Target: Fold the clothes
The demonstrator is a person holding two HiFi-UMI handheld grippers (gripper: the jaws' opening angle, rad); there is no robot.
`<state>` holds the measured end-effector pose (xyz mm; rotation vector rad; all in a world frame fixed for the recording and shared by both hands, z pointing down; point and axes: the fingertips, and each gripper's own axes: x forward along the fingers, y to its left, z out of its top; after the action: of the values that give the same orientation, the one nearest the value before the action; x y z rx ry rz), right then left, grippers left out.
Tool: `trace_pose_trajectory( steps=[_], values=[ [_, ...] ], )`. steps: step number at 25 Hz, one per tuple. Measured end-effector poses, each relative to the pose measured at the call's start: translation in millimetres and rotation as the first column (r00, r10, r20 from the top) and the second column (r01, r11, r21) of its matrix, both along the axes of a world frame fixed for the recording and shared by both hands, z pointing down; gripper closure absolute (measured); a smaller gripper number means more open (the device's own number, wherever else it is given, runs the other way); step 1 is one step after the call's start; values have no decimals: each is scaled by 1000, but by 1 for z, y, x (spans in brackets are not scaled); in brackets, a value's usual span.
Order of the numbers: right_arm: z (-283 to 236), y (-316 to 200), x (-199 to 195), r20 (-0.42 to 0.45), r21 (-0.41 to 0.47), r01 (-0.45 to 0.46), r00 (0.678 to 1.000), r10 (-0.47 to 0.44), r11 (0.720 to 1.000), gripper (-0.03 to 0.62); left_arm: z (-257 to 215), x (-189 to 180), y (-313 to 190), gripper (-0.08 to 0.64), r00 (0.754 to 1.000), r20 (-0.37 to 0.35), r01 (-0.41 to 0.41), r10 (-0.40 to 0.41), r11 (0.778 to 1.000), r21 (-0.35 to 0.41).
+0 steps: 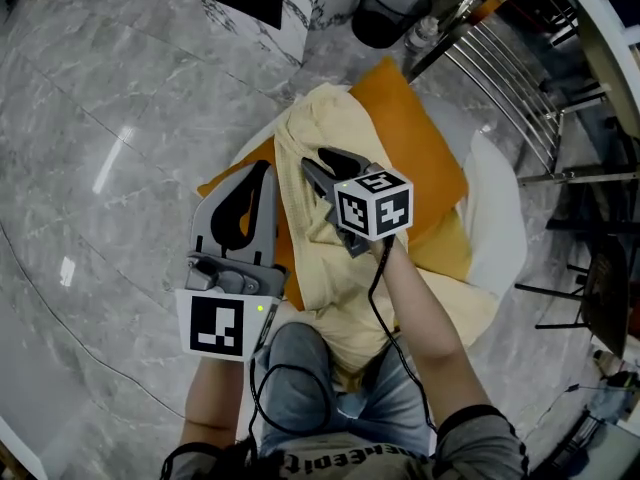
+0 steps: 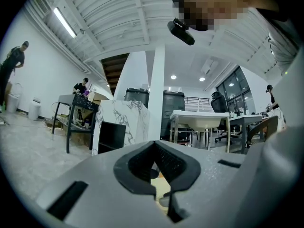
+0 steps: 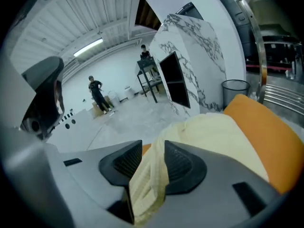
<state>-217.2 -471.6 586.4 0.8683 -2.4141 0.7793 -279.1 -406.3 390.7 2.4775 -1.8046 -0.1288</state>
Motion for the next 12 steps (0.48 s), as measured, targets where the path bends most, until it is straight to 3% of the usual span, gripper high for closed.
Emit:
trace_pose_trajectory(
  steps=[3,4,5,9,12],
  values=[
    [26,13,13,-127,-13,-31,991,29,999,450,2,0,-2,557,1000,-2,-2,2,1000,2],
    [32,16,14,-158,-23,-33,987,29,999,499,1,0,-3,557,1000,-4,-3,3,1000,8],
    [34,20,11,-165,-37,-26,986,19,999,589,0,1,-4,557,1000,-5,0,0,1000,10],
    [27,35,-23,-39,-115,13,999,-17,993,589,-1,3,-4,557,1000,4,1,-1,1000,16],
    [38,40,-43,-16,-145,3,1000,-5,989,589,1,4,-1,557,1000,14,4,-4,1000,3]
  ],
)
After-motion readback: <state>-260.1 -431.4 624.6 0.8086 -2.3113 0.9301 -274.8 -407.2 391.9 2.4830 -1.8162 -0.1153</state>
